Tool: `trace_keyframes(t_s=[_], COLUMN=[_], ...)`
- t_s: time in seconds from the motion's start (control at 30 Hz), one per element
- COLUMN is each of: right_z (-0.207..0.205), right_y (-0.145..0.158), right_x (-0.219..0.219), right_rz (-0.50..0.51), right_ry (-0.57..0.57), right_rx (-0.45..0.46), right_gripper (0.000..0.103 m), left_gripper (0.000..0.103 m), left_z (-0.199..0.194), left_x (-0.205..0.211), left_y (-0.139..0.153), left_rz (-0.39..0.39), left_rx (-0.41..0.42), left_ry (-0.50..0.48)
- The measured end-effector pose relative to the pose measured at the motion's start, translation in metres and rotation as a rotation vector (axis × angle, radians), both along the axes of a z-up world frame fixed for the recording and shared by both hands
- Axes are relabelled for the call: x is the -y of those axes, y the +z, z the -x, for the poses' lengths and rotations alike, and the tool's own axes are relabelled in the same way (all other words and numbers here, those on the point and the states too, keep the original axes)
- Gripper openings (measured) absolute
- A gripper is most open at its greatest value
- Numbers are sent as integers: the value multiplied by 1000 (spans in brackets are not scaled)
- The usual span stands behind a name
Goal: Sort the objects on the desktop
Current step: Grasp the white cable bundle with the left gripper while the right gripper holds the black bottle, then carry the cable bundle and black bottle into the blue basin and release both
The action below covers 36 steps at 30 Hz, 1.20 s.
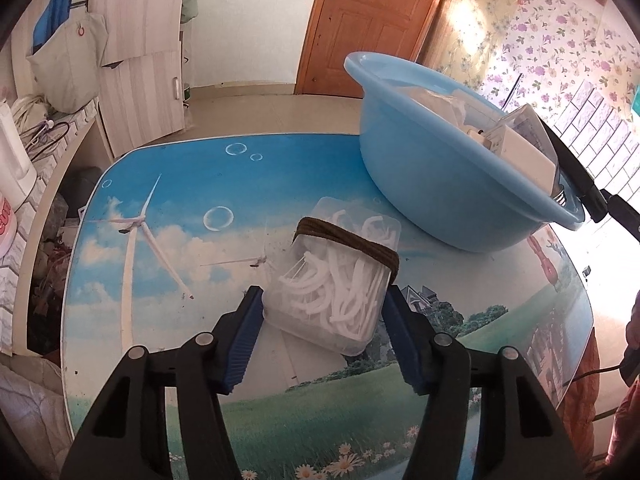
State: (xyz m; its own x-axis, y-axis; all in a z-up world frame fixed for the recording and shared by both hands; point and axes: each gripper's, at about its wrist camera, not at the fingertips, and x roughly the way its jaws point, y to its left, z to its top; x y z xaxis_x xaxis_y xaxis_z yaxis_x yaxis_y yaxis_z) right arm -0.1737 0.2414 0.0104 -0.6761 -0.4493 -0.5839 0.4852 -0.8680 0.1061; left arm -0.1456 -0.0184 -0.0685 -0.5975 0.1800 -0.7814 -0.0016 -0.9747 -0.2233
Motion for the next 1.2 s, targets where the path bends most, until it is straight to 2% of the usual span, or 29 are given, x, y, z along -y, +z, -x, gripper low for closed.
trace_keyframes(t_s=[0.17,0.3,0.5,0.7,0.8,1.2], right_z=[-3,1,-4,-2,0,16], right_y=[-6,-7,-2,-6,-12,-16], right_x=[-16,-30,-33,-35,-34,-24], right_rz=[-4,46,53,25,2,12], right_ry=[-34,-62,-61,-73,-88,-73], right_rx=[18,46,20,33,42,44], right_gripper=[71,71,71,71,71,71], left_gripper=[59,59,59,59,59,57], left_z=[-4,-8,-16,-20,-20,-4], left_x=[1,3,5,1,0,-21], left_y=[13,30,59,81,86,100], left_rz=[-9,-5,-10,-6,-17,6], left_rx=[-35,-75,-141,-190,-200,-223], left_ry=[3,6,22,23,13,-34])
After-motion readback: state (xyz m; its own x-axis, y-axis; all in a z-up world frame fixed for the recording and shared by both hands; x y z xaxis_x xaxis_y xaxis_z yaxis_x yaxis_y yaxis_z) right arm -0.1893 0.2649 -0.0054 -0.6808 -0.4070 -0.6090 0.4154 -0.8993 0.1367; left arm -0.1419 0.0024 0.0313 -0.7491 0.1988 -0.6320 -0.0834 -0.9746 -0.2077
